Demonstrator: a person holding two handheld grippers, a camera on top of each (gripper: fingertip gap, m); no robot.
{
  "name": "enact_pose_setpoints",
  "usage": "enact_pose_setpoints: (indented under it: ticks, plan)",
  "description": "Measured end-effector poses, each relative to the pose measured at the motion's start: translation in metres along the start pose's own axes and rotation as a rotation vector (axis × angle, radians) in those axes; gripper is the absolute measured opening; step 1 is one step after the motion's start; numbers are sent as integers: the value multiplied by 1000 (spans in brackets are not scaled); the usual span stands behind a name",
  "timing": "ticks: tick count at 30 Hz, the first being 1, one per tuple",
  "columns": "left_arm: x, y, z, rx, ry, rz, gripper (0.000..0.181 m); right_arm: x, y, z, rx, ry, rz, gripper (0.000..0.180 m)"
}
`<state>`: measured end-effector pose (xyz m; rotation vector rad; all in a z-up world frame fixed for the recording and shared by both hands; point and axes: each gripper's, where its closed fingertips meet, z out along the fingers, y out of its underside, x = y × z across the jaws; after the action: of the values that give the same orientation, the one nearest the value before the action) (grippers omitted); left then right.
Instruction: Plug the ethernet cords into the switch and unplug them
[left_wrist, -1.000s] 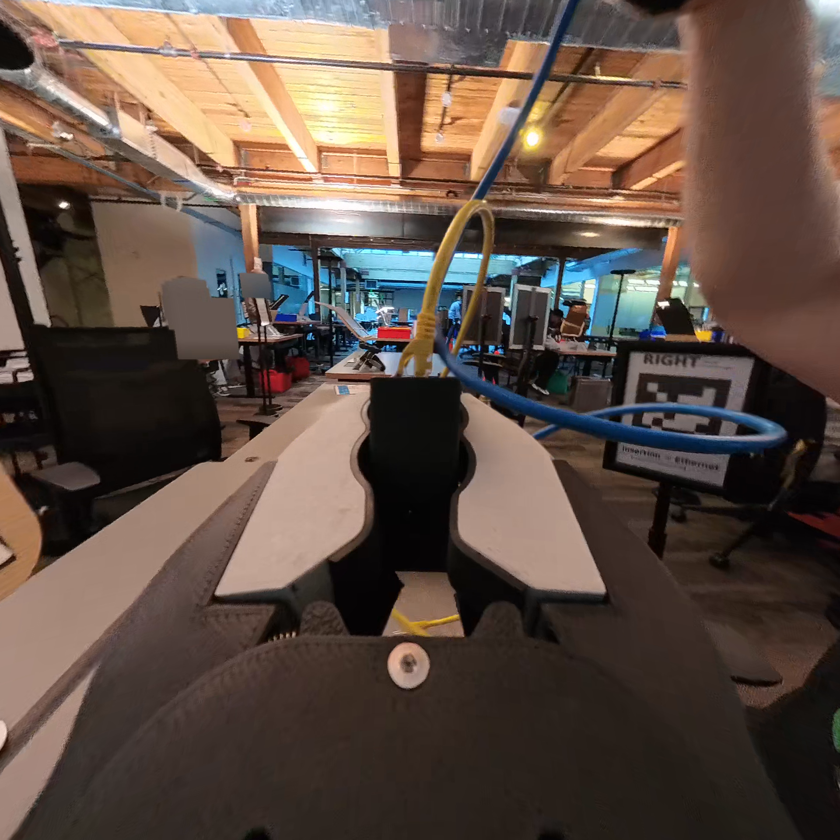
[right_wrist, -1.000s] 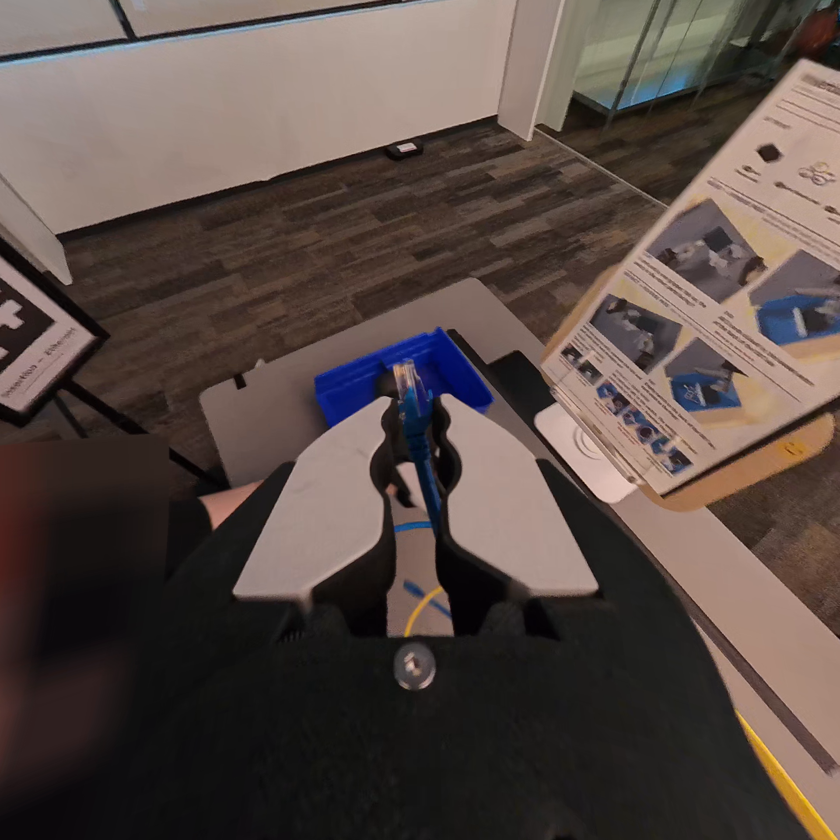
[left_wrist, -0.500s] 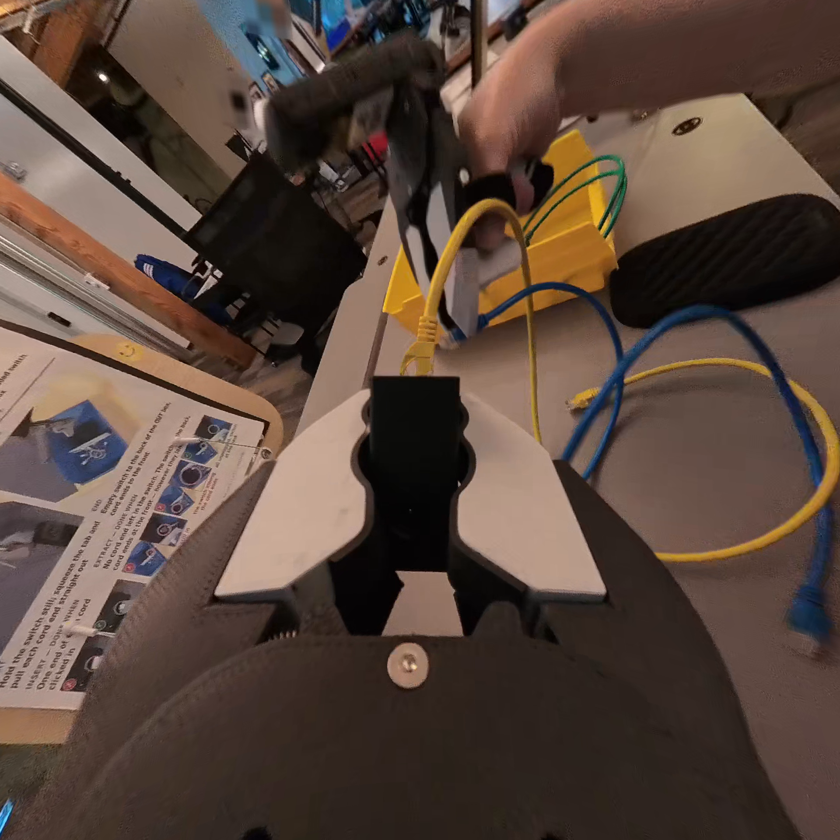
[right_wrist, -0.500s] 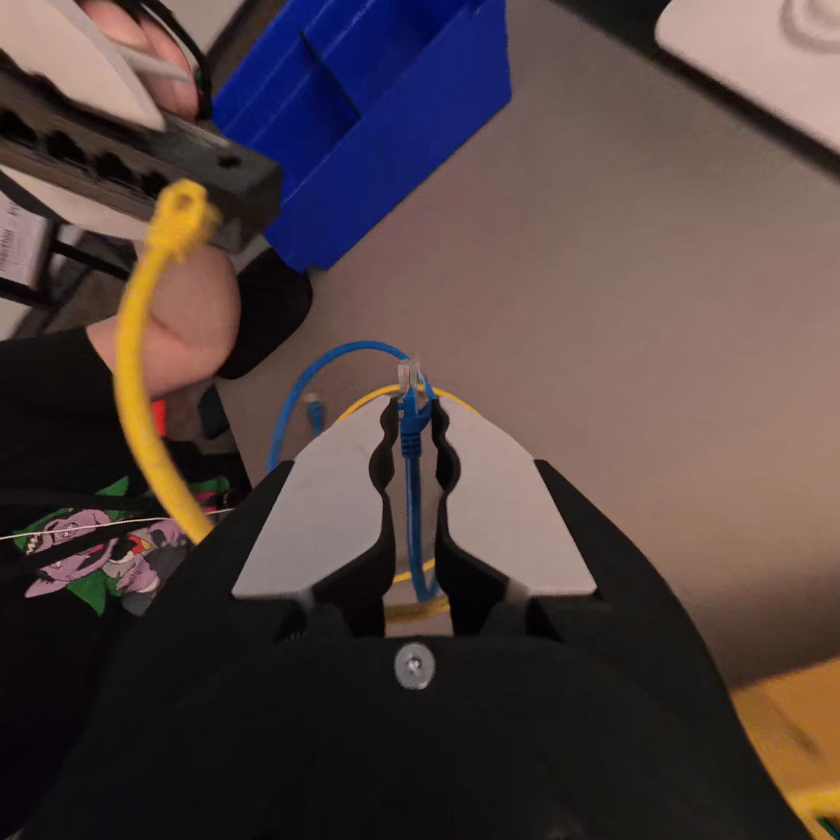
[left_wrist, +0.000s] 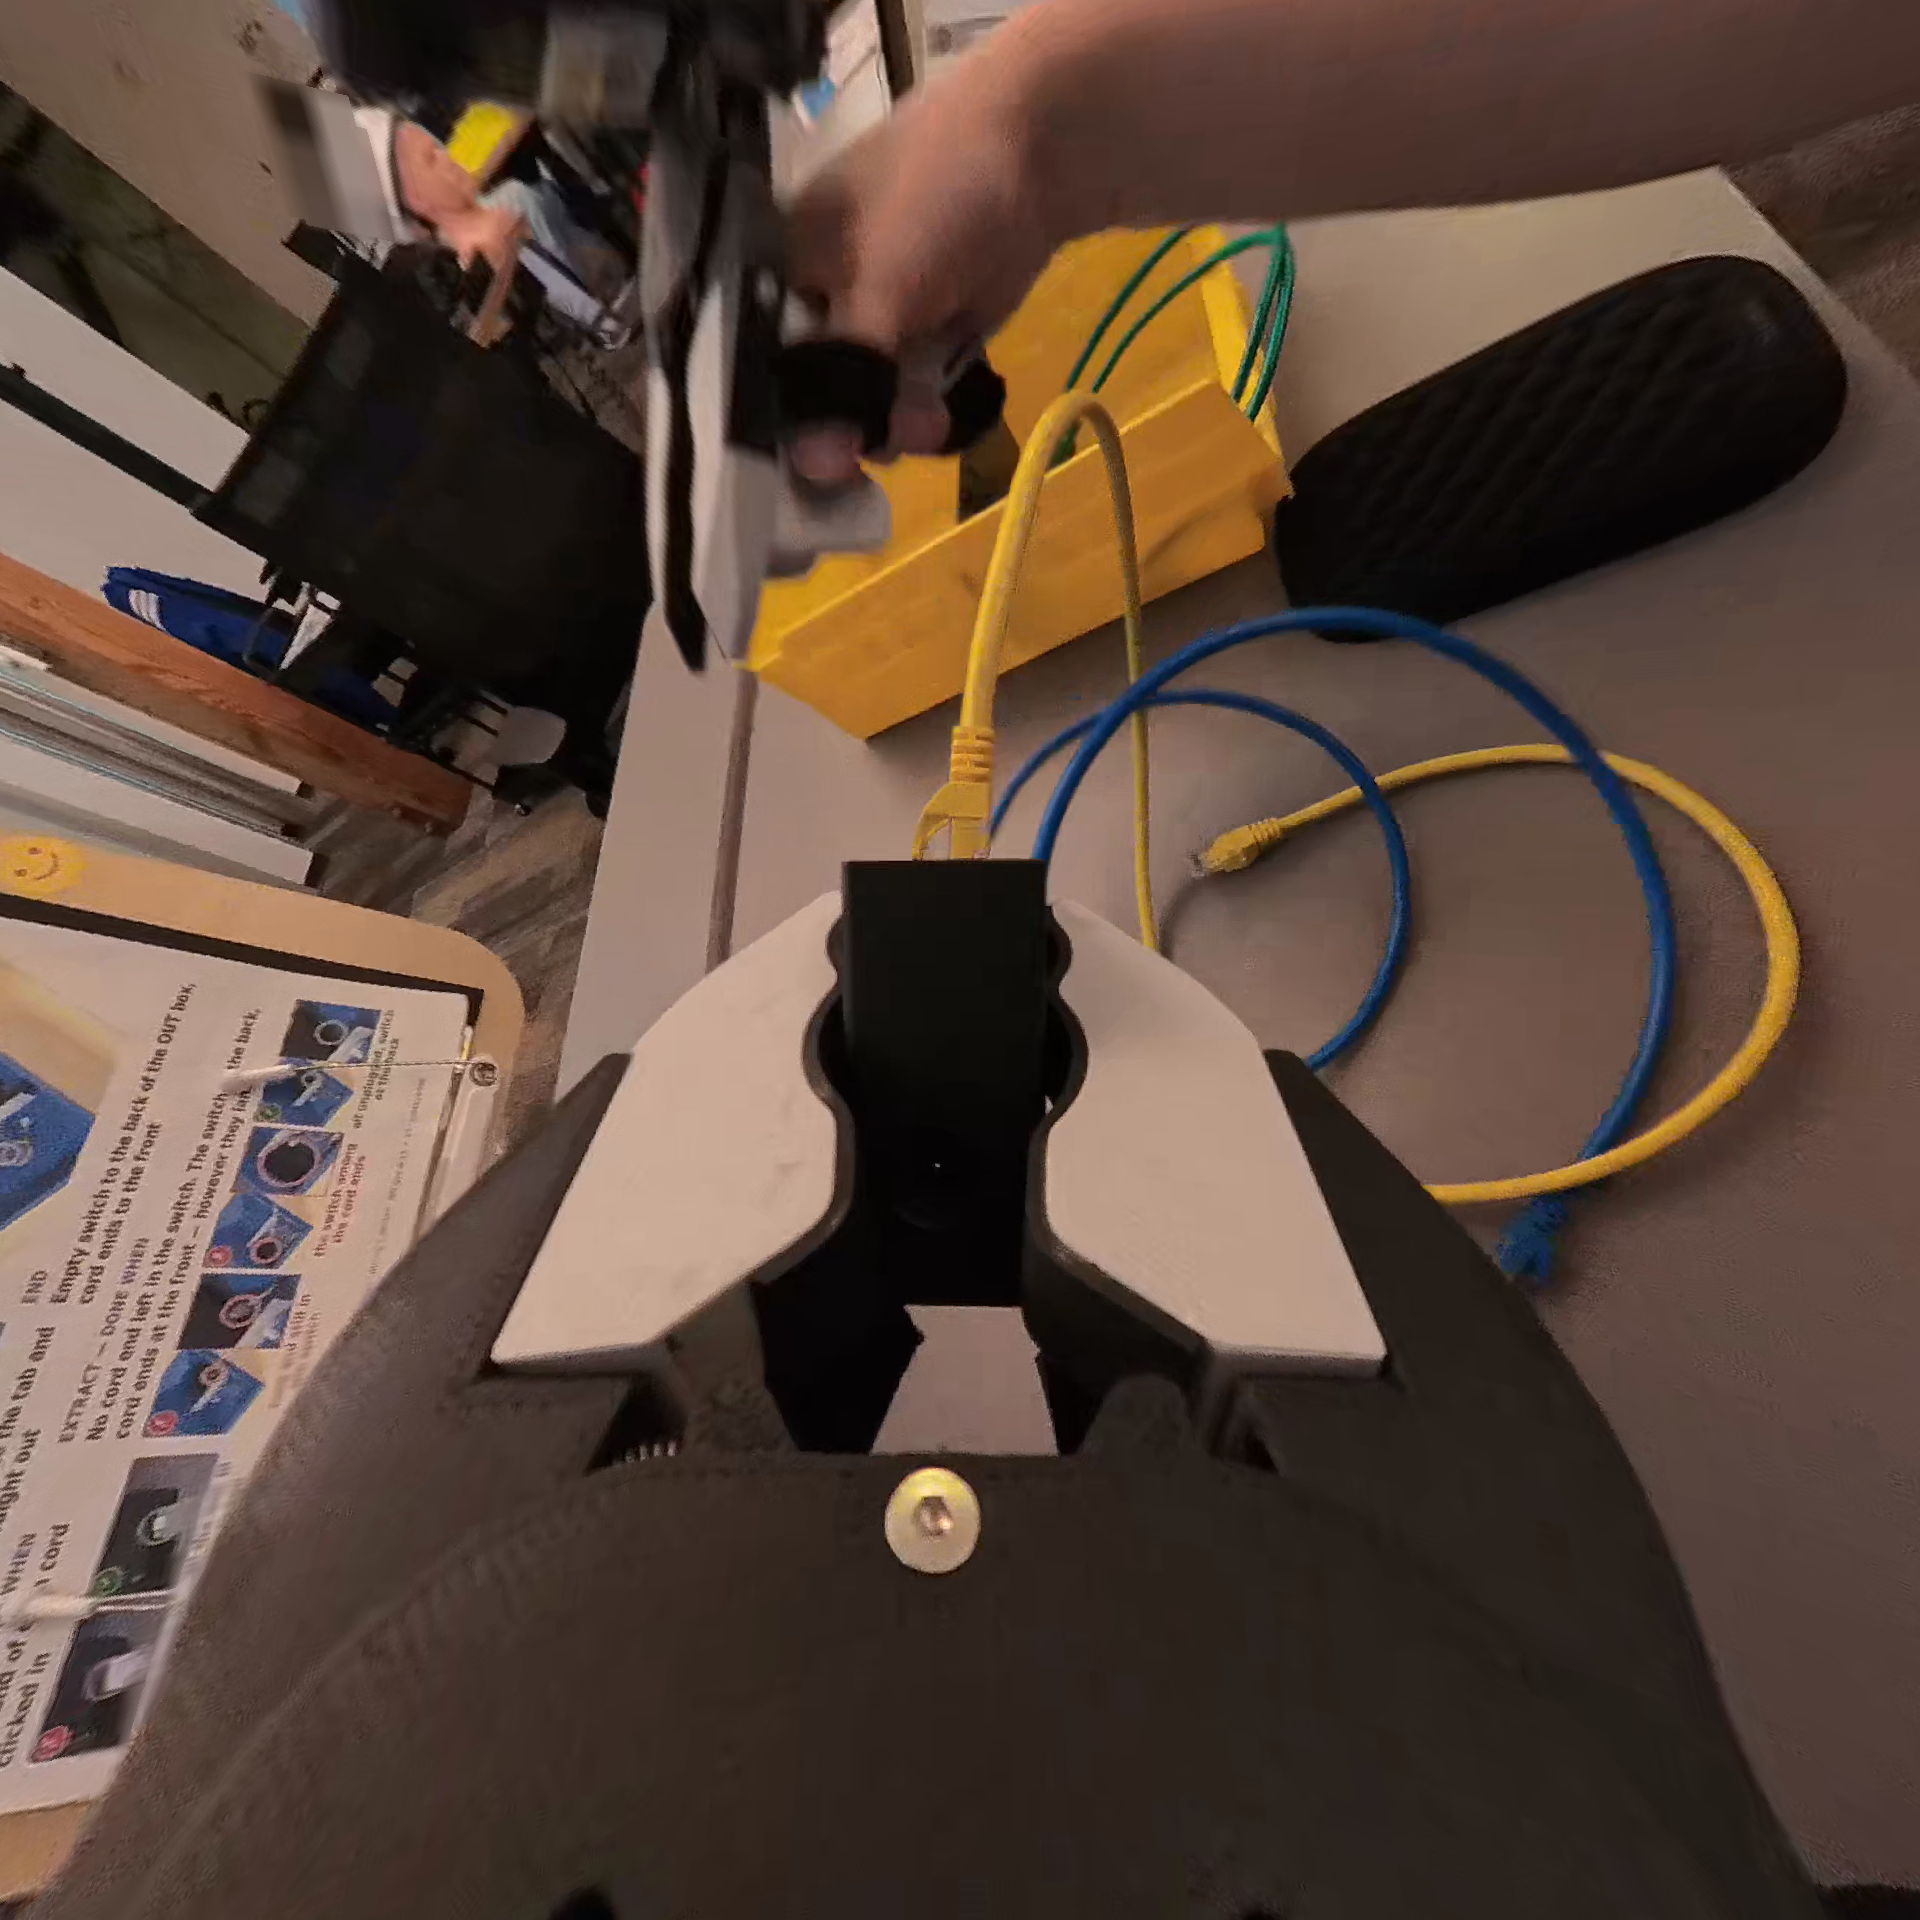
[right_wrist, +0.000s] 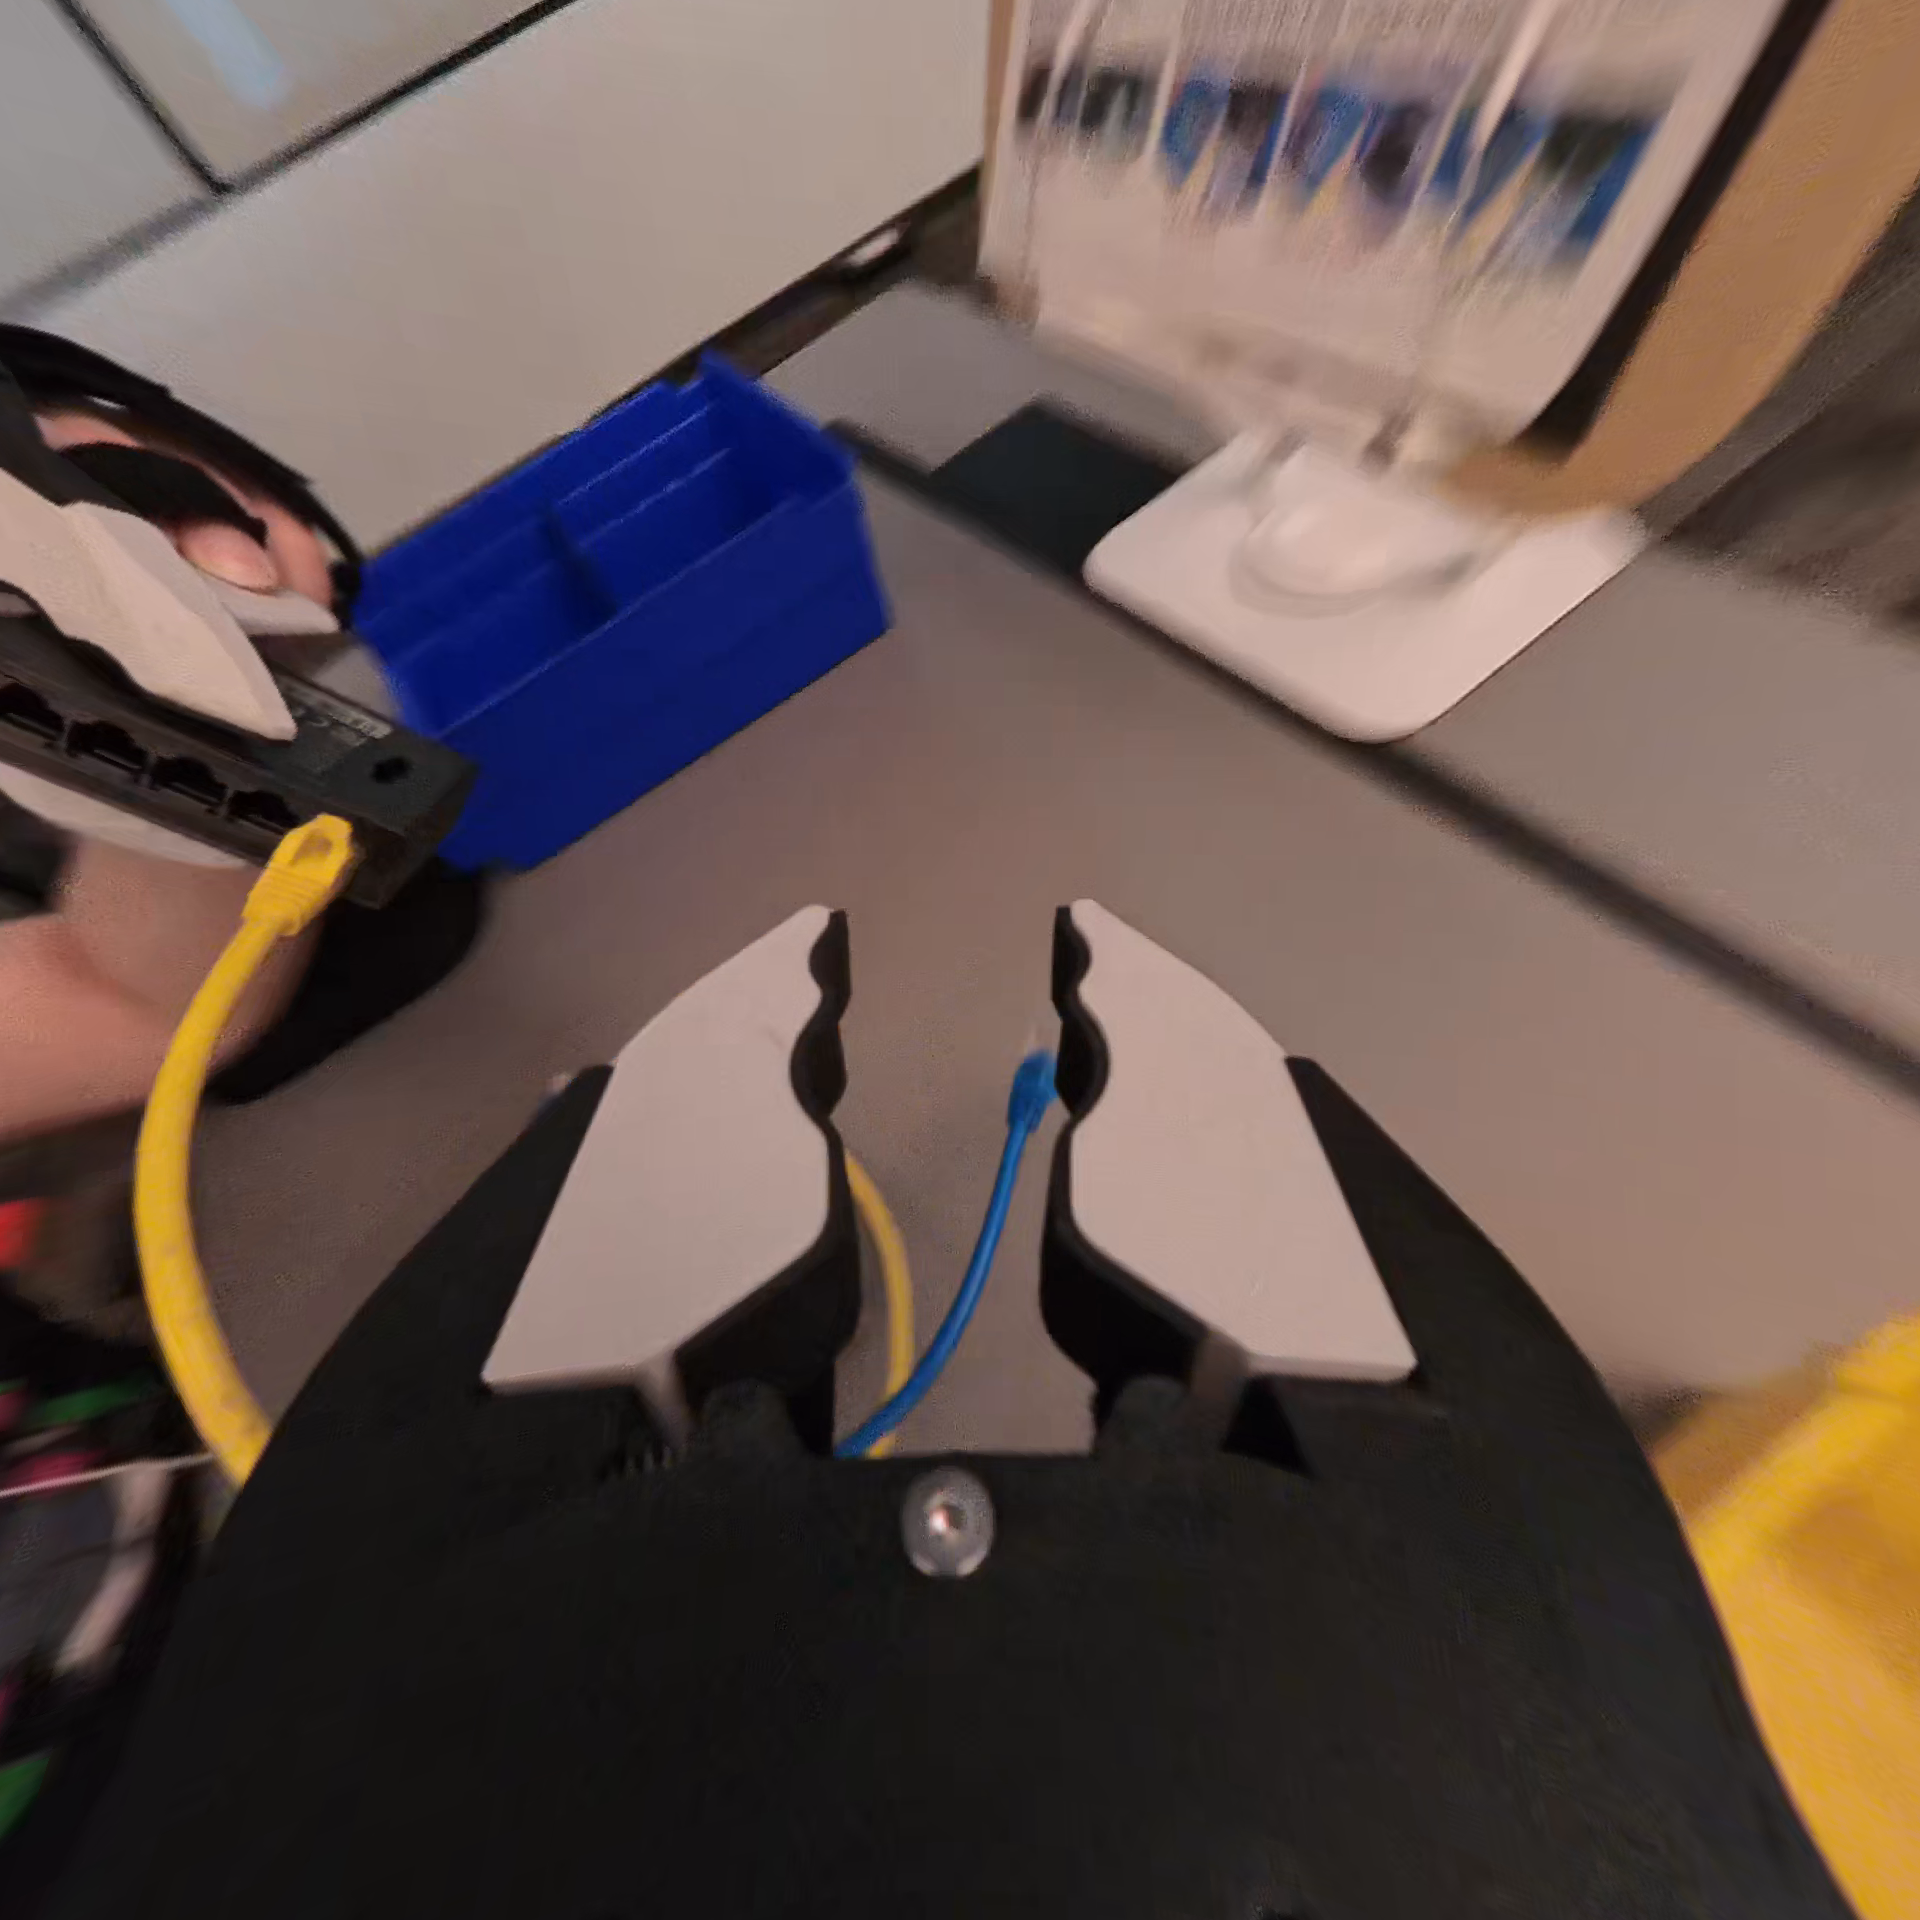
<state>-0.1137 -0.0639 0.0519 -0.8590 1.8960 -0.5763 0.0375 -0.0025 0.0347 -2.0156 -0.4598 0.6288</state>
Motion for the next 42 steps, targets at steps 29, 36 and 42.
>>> enact_pose_setpoints:
  ticks: [29,36,42]
  plan:
    - [7,-50,-17,0,-215,267,29,-175,-15,4,60,225,-1258,16]
    - [18,-57,-21,36,-96,219,30,-188,-7,0,40,125,-1259,14]
    - [14,-67,-19,38,-126,230,31,-187,-10,-8,-119,86,-1265,14]
